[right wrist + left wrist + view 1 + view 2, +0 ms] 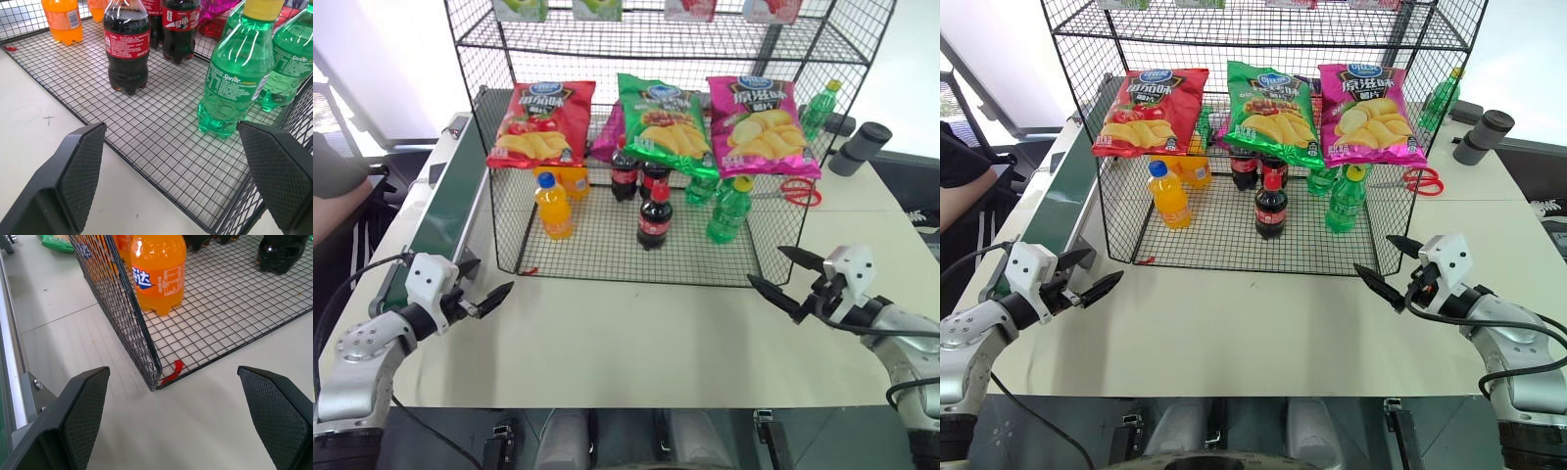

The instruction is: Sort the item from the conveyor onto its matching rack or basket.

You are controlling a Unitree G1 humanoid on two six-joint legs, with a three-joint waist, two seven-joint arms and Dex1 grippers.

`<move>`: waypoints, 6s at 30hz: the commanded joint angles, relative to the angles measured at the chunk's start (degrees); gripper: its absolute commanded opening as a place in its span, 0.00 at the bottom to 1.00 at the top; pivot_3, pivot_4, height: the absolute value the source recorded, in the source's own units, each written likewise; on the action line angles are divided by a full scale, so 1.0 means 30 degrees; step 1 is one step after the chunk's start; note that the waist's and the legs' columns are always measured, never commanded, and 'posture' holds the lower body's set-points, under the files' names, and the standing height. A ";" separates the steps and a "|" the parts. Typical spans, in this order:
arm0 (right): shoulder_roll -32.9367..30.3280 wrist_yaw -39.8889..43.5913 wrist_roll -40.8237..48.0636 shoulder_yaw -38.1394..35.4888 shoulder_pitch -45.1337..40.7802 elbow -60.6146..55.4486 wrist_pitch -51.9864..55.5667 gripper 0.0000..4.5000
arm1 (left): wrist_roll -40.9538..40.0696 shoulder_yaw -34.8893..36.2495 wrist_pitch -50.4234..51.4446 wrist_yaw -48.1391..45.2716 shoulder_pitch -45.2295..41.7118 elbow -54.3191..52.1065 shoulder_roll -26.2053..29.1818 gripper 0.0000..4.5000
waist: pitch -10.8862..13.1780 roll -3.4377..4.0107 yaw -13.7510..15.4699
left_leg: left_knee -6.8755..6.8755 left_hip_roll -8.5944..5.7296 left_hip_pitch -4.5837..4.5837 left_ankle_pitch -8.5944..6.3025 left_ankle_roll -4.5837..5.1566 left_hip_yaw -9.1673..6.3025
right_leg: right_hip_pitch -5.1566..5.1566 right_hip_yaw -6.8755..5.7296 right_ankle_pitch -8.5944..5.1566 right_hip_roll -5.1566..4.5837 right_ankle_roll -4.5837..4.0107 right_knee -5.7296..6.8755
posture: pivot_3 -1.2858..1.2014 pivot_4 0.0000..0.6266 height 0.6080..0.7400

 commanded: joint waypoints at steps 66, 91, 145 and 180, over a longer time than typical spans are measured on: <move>0.0300 0.0466 -0.0565 0.0833 -0.1550 0.0671 -0.0650 0.99 | -0.1213 0.1313 0.0269 0.0311 0.0494 -0.1543 -0.0799 1.00 | -0.0002 0.0004 -0.0006 | 0.0000 -0.0007 0.0000 0.0002 0.0003 0.0007 | 0.0005 -0.0004 0.0002 0.0001 0.0004 0.0001 | 0.52 0.24 1.00; 0.1931 0.0298 0.0368 0.5063 -0.3495 -0.3642 0.1392 0.99 | -0.1472 0.5616 -0.1164 0.6065 -0.1132 0.0627 -0.2692 1.00 | -0.0009 -0.0009 0.0012 | 0.0009 -0.0009 0.0003 0.0003 0.0005 0.0001 | 0.0013 -0.0021 0.0043 0.0022 0.0077 0.0009 | 0.52 0.24 1.00; 0.5795 0.0077 0.0567 1.0575 -0.3913 -0.5300 0.0960 0.99 | -0.0706 0.4359 -0.2253 0.8163 -0.2539 0.2683 -0.4309 1.00 | -0.0046 -0.0069 -0.0054 | 0.0007 -0.0005 -0.0001 -0.0002 -0.0005 -0.0020 | 0.0002 -0.0036 0.0039 -0.0002 0.0064 0.0009 | 0.52 0.24 1.00; 0.5893 0.0038 0.0876 1.0745 -0.3902 -0.5589 0.1651 1.00 | -0.0587 0.4824 -0.3188 0.8468 -0.2156 0.2440 -0.3190 0.65 | -0.0045 -0.0068 -0.0018 | -0.0002 -0.0005 -0.0009 -0.0005 -0.0010 -0.0022 | -0.0010 -0.0036 0.0008 -0.0016 0.0008 0.0005 | 0.52 0.24 1.00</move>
